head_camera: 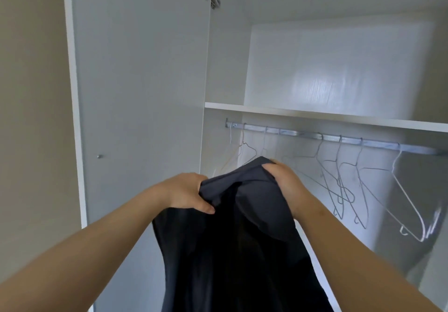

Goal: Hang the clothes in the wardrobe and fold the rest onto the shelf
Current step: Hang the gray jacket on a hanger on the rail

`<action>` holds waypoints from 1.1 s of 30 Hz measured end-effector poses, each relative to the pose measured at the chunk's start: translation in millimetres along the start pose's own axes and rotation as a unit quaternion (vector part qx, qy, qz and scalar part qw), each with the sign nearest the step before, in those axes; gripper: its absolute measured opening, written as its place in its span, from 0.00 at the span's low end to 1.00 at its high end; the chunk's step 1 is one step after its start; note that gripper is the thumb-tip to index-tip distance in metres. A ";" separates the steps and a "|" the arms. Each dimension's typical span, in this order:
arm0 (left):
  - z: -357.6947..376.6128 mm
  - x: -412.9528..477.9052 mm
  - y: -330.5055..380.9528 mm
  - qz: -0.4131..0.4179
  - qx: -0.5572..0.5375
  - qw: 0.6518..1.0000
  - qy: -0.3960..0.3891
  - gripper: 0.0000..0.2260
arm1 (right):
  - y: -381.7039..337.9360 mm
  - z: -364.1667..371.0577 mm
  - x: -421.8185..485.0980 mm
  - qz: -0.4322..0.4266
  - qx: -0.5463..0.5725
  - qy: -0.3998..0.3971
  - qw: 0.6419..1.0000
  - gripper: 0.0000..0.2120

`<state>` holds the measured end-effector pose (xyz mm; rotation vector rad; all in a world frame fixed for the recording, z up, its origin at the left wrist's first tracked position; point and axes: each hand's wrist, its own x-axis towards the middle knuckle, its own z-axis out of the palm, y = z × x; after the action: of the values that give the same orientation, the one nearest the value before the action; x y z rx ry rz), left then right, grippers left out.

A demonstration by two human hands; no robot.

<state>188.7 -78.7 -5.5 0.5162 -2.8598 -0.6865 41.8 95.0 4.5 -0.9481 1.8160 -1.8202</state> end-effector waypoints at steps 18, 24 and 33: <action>61.9 85.1 -37.9 -0.069 -0.448 0.890 -0.050 0.17 | 0.4 -0.5 67.4 0.018 0.149 0.146 0.978 0.12; 9.2 94.6 -21.2 -0.106 -0.637 0.763 0.012 0.14 | 10.5 -32.4 73.3 0.083 0.090 0.096 0.988 0.12; -9.9 123.7 37.2 -0.067 -0.756 0.625 0.185 0.14 | 61.5 -37.0 87.4 0.141 -0.128 -0.024 0.981 0.08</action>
<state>65.1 -96.8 29.1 0.4032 -1.0342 -2.1812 -55.6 55.3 -37.2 -0.7646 2.0686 -1.4067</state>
